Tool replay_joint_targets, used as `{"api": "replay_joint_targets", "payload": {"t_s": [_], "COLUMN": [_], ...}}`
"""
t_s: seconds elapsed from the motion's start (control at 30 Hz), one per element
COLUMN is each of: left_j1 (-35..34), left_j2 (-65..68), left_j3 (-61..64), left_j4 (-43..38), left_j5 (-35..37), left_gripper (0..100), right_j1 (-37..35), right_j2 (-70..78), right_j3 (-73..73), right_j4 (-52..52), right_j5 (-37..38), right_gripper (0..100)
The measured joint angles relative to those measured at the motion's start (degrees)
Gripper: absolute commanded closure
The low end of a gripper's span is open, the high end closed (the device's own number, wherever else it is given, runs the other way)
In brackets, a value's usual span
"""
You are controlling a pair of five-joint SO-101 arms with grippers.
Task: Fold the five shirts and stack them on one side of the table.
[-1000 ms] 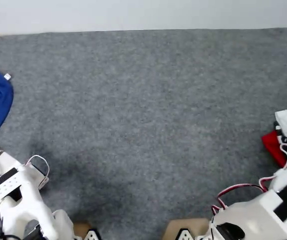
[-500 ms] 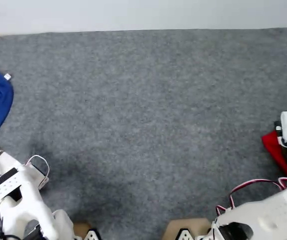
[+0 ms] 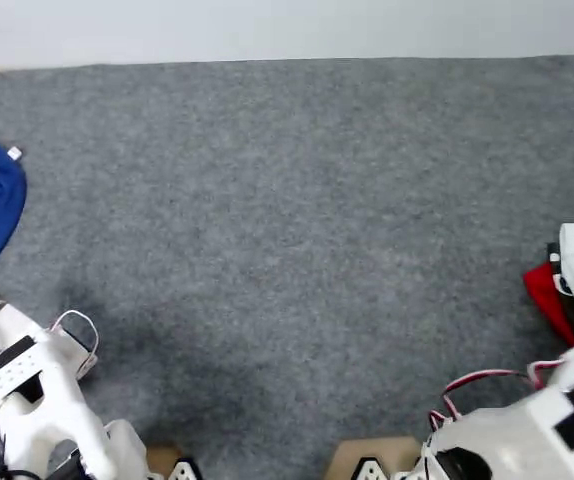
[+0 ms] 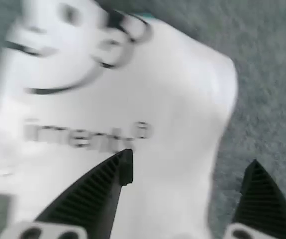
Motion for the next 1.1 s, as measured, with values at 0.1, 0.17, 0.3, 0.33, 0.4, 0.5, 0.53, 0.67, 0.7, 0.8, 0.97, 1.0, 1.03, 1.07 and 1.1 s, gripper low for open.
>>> {"api": "replay_joint_targets", "payload": {"t_s": [0.1,0.17,0.3,0.33,0.4,0.5,0.53,0.67,0.7,0.8,0.97,1.0,1.03,1.07,1.1], "left_j1": [0.0,0.0,0.0,0.0,0.0,0.0,0.0,0.0,0.0,0.0,0.0,0.0,0.0,0.0,0.0], "left_j2": [0.0,0.0,0.0,0.0,0.0,0.0,0.0,0.0,0.0,0.0,0.0,0.0,0.0,0.0,0.0], "left_j3": [0.0,0.0,0.0,0.0,0.0,0.0,0.0,0.0,0.0,0.0,0.0,0.0,0.0,0.0,0.0], "left_j4": [0.0,0.0,0.0,0.0,0.0,0.0,0.0,0.0,0.0,0.0,0.0,0.0,0.0,0.0,0.0], "left_j5": [0.0,0.0,0.0,0.0,0.0,0.0,0.0,0.0,0.0,0.0,0.0,0.0,0.0,0.0,0.0], "left_gripper": [100,100,100,100,100,100,100,100,100,100,100,100,100,100,100], "right_j1": [-4.0,-6.1,-8.6,-8.8,-8.9,-9.1,-9.3,-10.6,-11.0,-11.7,-11.8,-11.8,-11.9,-12.0,-12.1], "right_j2": [-2.6,-2.7,0.9,2.7,6.5,12.6,14.5,18.4,18.4,18.4,17.6,16.9,16.3,15.8,15.6], "right_j3": [0.0,0.0,-0.1,-0.1,-0.1,-0.1,-0.1,0.0,0.0,-0.3,-0.3,-0.3,-0.3,-0.3,-0.3], "right_j4": [0.0,0.0,0.0,-0.2,-1.8,-6.9,-9.0,-14.7,-15.2,-15.5,-15.6,-15.6,-15.8,-16.2,-16.9], "right_j5": [-1.1,-1.8,-3.8,-4.3,-5.0,-5.6,-5.6,-5.8,-5.8,-5.8,-5.8,-5.8,-5.8,-5.8,-5.8], "right_gripper": [64.9,65.6,73.3,76.0,82.0,89.8,91.6,94.6,94.5,94.6,94.6,94.6,94.6,94.3,94.1]}}
